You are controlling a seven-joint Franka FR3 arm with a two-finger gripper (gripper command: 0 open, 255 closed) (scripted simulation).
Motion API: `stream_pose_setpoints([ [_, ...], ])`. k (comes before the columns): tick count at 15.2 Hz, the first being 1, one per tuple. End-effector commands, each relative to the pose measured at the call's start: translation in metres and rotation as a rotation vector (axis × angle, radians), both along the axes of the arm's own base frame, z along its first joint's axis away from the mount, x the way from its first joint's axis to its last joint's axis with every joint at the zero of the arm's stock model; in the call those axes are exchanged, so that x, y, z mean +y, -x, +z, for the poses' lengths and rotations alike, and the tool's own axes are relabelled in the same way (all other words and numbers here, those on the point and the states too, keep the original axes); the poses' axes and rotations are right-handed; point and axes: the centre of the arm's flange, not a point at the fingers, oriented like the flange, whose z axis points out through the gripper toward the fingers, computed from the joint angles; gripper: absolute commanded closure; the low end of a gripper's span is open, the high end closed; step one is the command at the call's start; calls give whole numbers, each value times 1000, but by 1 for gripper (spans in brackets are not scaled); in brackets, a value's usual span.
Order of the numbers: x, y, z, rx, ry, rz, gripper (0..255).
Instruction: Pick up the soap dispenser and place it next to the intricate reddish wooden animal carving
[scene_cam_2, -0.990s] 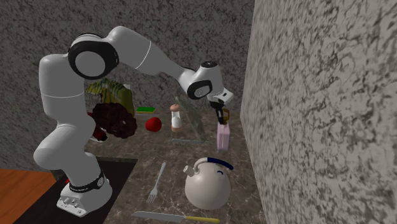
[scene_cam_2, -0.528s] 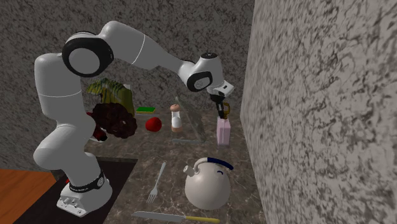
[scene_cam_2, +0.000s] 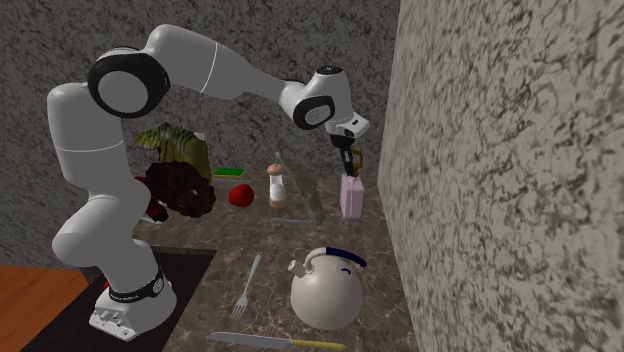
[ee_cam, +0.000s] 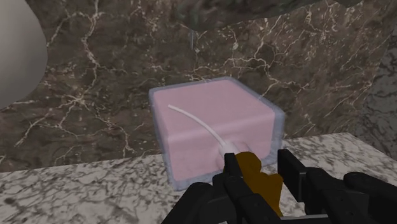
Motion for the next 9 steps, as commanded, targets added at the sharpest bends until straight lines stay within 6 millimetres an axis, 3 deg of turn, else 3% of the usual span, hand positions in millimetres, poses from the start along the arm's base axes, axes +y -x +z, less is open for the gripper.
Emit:
stream_pose_setpoints([
  [1,0,0,11,0,0,0,255],
  [9,0,0,53,0,0,0,255],
])
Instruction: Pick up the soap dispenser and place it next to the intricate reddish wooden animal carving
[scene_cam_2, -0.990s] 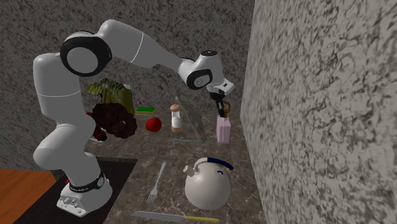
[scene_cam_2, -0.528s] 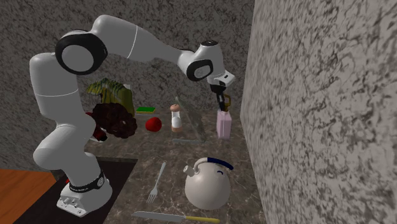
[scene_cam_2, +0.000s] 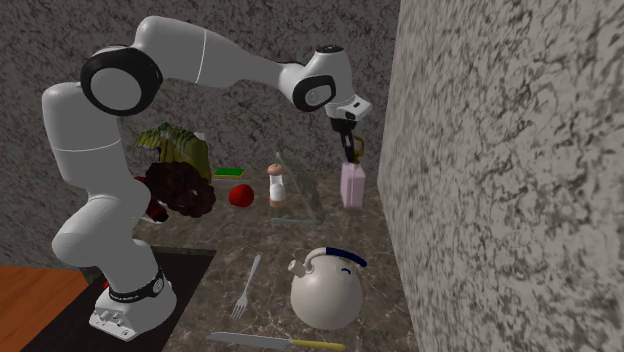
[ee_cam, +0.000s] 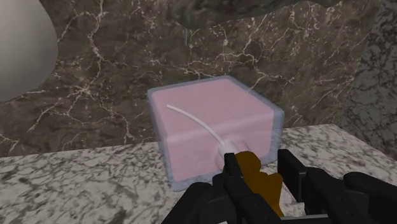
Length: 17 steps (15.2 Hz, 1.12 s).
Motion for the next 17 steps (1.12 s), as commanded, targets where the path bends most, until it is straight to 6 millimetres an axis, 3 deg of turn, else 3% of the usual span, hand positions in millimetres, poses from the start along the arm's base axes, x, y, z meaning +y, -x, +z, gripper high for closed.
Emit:
stream_pose_setpoints([
  [1,0,0,10,0,0,0,255],
  [17,0,0,94,0,0,0,255],
])
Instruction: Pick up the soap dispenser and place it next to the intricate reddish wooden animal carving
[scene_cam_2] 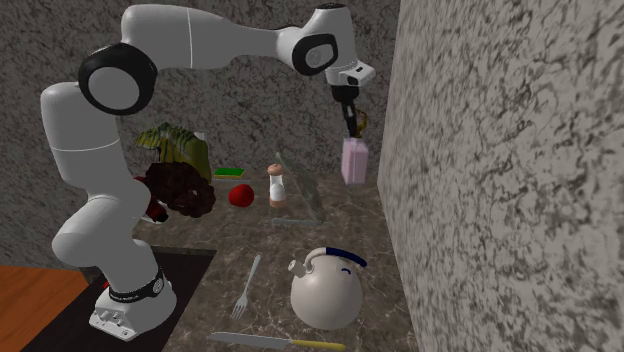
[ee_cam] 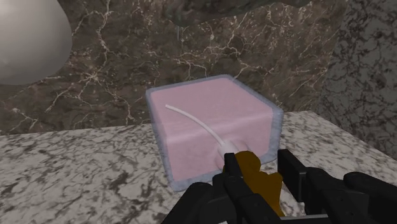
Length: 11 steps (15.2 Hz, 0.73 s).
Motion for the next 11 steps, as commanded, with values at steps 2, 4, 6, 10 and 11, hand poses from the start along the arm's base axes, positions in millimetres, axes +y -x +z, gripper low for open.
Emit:
stream_pose_setpoints([
  [2,0,1,16,0,0,0,255],
  [4,0,1,27,0,0,0,255],
  [6,0,1,37,0,0,0,255],
  [10,0,1,58,0,0,0,255],
  [11,0,1,64,0,0,0,255],
])
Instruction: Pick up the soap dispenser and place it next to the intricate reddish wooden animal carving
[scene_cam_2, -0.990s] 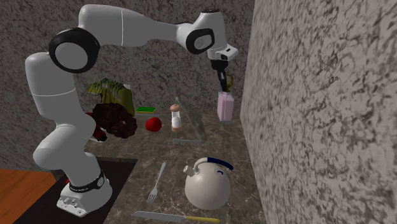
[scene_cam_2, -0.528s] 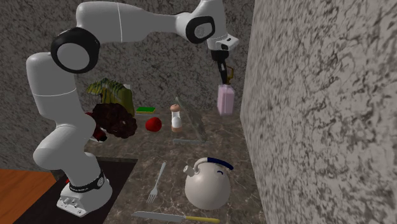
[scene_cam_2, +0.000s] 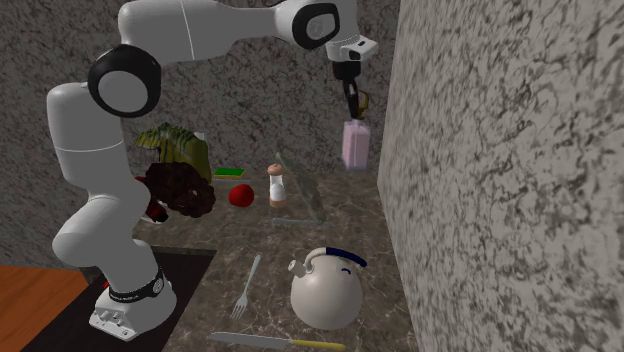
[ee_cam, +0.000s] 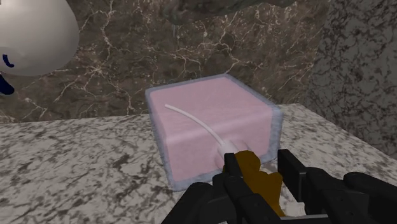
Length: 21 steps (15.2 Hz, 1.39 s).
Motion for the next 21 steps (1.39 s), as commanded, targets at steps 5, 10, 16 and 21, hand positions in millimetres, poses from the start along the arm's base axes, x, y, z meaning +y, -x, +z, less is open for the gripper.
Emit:
stream_pose_setpoints([
  [5,10,26,19,0,0,0,255],
  [10,33,88,19,0,0,0,255],
  [16,61,162,19,0,0,0,255],
  [21,84,224,19,0,0,0,255],
])
